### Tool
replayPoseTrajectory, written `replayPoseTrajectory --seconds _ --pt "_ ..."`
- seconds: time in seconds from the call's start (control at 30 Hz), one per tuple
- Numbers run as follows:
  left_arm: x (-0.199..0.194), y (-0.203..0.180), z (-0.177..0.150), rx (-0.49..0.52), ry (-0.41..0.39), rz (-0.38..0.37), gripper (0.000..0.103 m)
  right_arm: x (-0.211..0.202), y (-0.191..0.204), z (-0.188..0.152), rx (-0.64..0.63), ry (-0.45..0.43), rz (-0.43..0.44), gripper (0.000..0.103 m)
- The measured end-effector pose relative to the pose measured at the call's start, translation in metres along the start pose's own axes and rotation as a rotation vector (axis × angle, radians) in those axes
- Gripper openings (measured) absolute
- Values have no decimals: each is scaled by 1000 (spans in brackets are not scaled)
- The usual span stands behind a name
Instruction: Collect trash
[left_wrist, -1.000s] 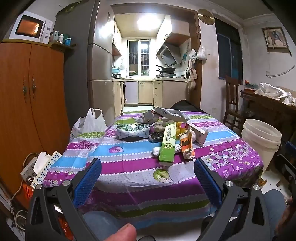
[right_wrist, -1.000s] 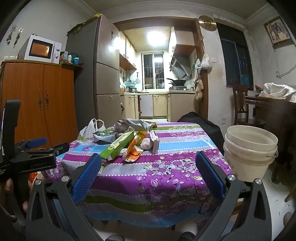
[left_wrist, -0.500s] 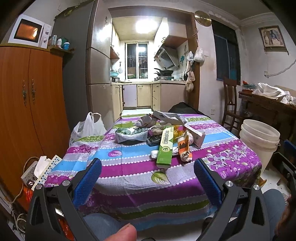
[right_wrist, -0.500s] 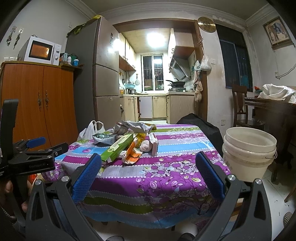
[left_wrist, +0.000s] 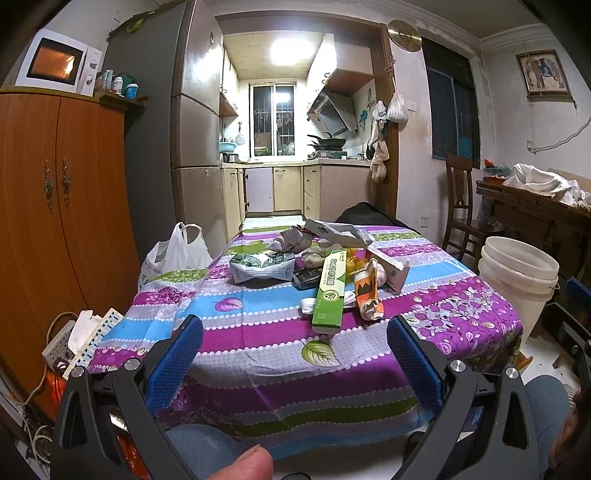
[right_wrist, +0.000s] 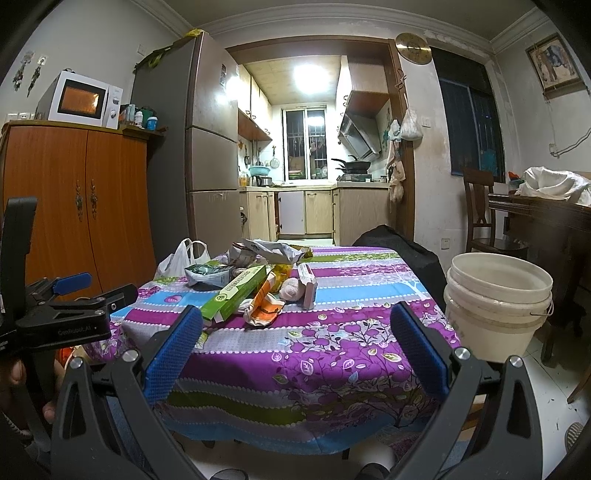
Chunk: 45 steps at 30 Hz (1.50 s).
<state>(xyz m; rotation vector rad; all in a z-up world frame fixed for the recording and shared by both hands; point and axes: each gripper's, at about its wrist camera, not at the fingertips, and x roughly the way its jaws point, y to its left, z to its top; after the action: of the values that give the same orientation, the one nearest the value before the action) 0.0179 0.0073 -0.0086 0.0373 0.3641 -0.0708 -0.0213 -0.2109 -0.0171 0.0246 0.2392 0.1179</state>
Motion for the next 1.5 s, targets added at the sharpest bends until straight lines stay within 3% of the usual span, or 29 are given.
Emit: replayPoseTrajectory --seconds 1.5 --pt "17 4 0 -11 53 -43 99 4 0 -5 1 23 10 98"
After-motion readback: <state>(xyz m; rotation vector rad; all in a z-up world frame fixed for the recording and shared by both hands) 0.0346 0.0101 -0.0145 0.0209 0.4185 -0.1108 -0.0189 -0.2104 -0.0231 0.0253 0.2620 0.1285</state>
